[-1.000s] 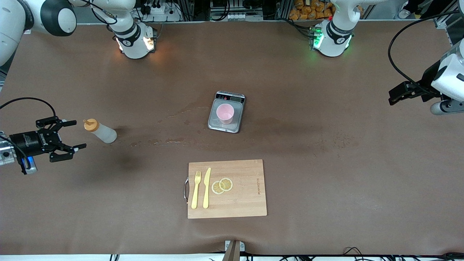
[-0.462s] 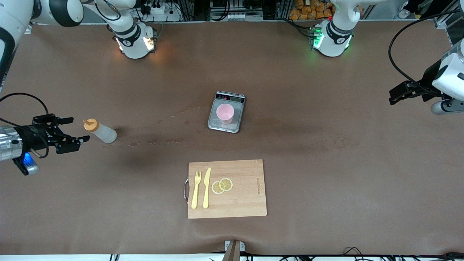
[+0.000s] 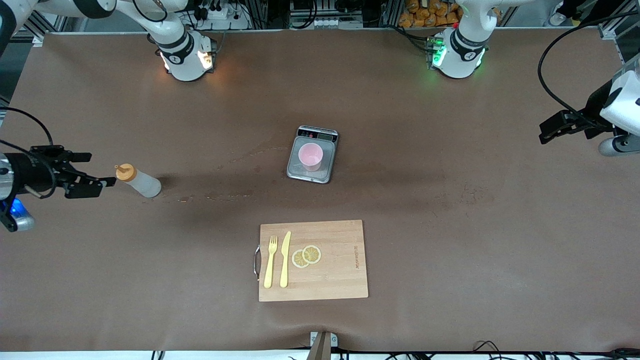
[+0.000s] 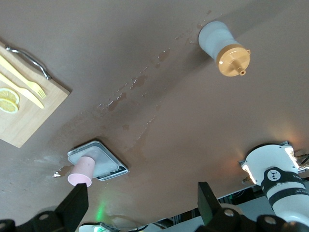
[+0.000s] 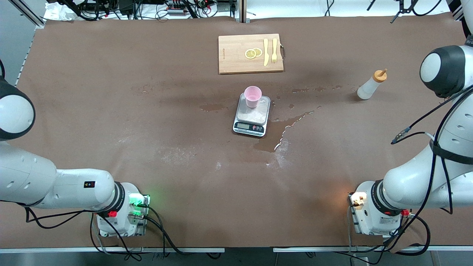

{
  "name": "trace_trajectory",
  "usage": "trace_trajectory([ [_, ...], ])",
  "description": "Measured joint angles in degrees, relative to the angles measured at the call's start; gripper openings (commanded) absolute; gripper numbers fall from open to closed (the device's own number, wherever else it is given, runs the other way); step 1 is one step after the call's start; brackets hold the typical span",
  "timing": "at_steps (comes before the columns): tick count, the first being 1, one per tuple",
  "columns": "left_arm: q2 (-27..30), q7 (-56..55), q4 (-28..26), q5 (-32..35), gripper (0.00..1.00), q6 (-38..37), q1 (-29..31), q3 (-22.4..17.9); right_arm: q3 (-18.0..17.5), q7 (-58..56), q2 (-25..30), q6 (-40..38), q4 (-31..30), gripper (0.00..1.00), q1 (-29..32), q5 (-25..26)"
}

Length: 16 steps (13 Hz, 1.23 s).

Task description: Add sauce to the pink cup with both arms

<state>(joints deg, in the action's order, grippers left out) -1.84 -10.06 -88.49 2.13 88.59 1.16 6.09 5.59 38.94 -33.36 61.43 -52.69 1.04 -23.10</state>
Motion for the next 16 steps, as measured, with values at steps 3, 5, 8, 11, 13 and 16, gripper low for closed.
trace_trajectory([
  [3, 0.0, 0.0, 0.0, -1.2, 1.00, 0.0, 0.0, -0.1, 0.2, -12.6, 1.0, 3.1, 0.0, 1.00, -1.0, 5.0],
  [5, 0.0, 0.0, 0.0, -1.3, 1.00, 0.0, 0.1, -0.2, 0.7, -19.2, 2.6, 3.7, -0.3, 1.00, -0.1, 6.2],
  [8, 0.0, 0.0, 0.0, -1.3, 1.00, 0.0, 0.3, -0.2, 0.7, -26.4, 7.0, 8.0, -4.0, 1.00, 0.2, 8.2],
  [11, 0.0, 0.0, 0.0, -1.4, 1.00, 0.0, 0.4, -0.3, 0.1, -30.1, 17.2, 20.1, -18.7, 1.00, -4.5, 14.8],
  [13, 0.0, 0.0, 0.0, -1.4, 1.00, 0.0, 0.4, -0.3, -0.1, -30.2, 25.9, 28.6, -32.1, 1.00, -8.9, 18.2],
  [16, 0.0, 0.0, 0.0, -1.4, 1.00, 0.0, 0.4, -0.3, -0.1, -34.4, 32.1, 32.1, -40.9, 1.00, -10.3, 21.4],
])
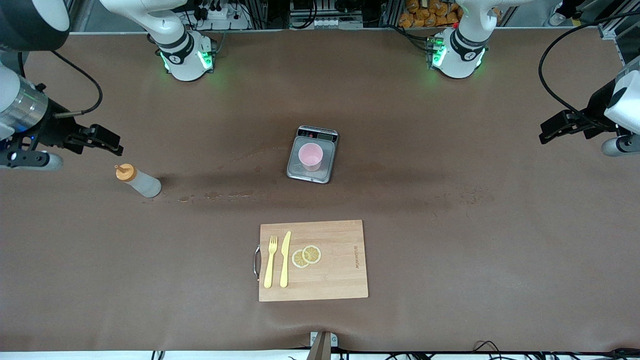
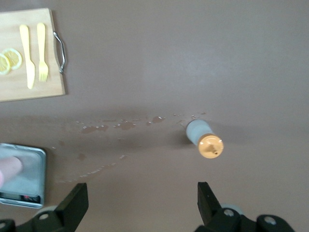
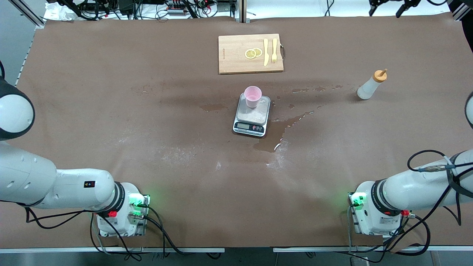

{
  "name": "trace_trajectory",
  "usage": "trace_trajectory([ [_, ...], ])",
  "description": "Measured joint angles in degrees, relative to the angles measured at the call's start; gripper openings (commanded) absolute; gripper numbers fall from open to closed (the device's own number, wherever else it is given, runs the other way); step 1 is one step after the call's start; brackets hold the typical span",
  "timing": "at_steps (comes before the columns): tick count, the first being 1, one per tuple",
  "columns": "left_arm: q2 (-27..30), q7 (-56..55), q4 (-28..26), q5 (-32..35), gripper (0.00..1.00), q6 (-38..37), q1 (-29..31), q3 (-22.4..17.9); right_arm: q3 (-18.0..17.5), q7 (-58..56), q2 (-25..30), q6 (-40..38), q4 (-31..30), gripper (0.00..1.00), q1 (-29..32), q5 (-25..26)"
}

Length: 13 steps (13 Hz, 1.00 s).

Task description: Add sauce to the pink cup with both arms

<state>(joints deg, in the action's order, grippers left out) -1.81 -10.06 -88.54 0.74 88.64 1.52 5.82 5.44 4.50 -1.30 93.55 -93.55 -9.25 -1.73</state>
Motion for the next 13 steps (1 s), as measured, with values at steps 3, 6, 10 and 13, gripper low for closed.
trace_trajectory([
  [3, 0.0, 0.0, 0.0, 0.0, 1.00, 0.0, 0.0, 0.1, 0.7, -5.4, 0.2, 1.0, 0.0, 1.00, 0.9, 0.9],
  [6, 0.0, 0.2, 0.0, 0.0, 1.00, 0.0, -0.1, 0.3, 1.0, -7.2, -0.2, 1.3, 1.4, 1.00, 2.7, 1.0],
  [10, 0.0, 2.8, 0.2, 0.0, 1.00, 0.1, 0.0, 0.3, 1.0, -11.2, -1.6, 1.3, 3.0, 1.00, 5.1, 0.9],
  [13, 0.0, 2.9, 1.3, 0.0, 1.00, 0.0, 0.0, 0.3, 0.9, -12.3, -2.2, 1.0, 3.5, 1.00, 6.0, 0.9],
])
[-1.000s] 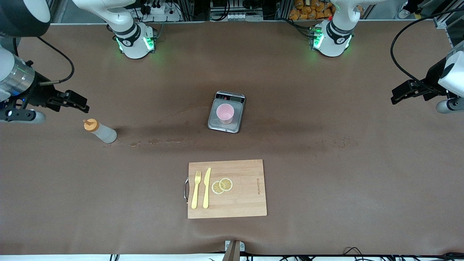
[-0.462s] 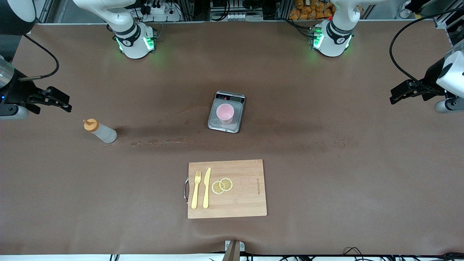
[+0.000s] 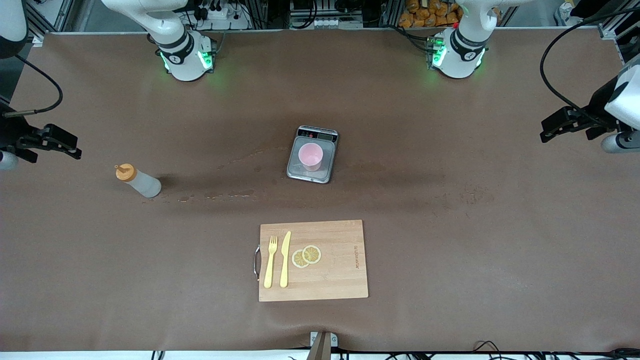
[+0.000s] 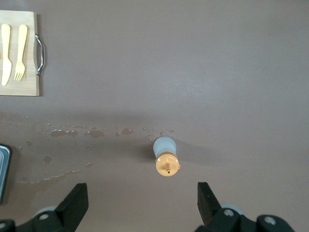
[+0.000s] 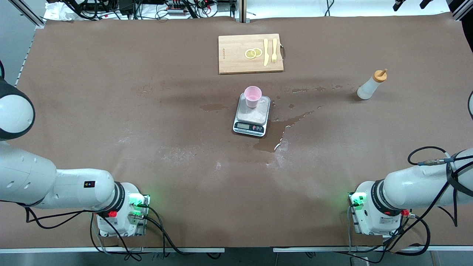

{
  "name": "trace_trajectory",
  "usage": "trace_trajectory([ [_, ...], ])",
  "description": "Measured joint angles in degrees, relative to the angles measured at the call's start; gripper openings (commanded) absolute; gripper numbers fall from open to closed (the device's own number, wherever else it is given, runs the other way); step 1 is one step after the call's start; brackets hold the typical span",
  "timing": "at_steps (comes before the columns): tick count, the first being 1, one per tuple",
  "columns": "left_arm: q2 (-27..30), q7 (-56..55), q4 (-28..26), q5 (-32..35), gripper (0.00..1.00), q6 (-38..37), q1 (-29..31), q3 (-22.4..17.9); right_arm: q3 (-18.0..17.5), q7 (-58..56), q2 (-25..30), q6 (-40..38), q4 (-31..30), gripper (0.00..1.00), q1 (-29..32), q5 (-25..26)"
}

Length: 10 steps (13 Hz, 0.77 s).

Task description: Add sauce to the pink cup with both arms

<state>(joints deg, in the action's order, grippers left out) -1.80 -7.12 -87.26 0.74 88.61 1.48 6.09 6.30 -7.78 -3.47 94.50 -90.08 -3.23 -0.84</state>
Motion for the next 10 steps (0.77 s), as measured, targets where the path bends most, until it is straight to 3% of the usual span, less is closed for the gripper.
trace_trajectory([
  [10, 0.0, 0.0, 0.2, 0.0, 1.00, -0.1, 0.0, -0.1, -0.2, 0.0, -0.1, -0.2, 1.0, 1.00, 0.0, 0.0],
])
